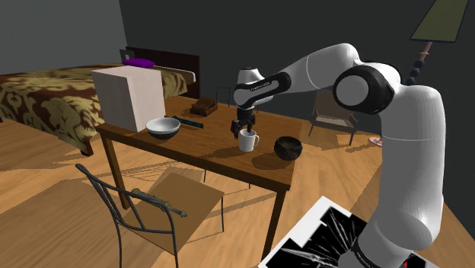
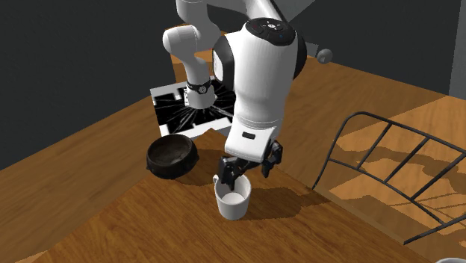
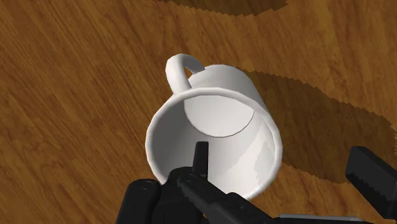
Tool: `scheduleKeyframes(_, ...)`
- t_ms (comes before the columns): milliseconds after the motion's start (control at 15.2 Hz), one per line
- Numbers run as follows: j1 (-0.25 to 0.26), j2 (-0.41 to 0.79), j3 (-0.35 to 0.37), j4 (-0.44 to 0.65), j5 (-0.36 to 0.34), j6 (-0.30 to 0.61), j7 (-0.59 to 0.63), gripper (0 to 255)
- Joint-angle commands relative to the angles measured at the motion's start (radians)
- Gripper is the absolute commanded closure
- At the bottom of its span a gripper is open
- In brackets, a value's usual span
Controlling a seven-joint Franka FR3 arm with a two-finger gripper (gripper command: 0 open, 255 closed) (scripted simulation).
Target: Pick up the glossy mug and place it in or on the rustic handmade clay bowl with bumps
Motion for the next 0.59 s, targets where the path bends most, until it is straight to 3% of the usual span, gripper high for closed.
scheduleKeyframes(0, -0.001, 0.013, 0.0, -0.007, 0.0, 0.021, -0.001, 0)
scheduleKeyframes(528, -0.003, 0.037, 0.0, -0.022, 0.001, 0.06, -0.001, 0)
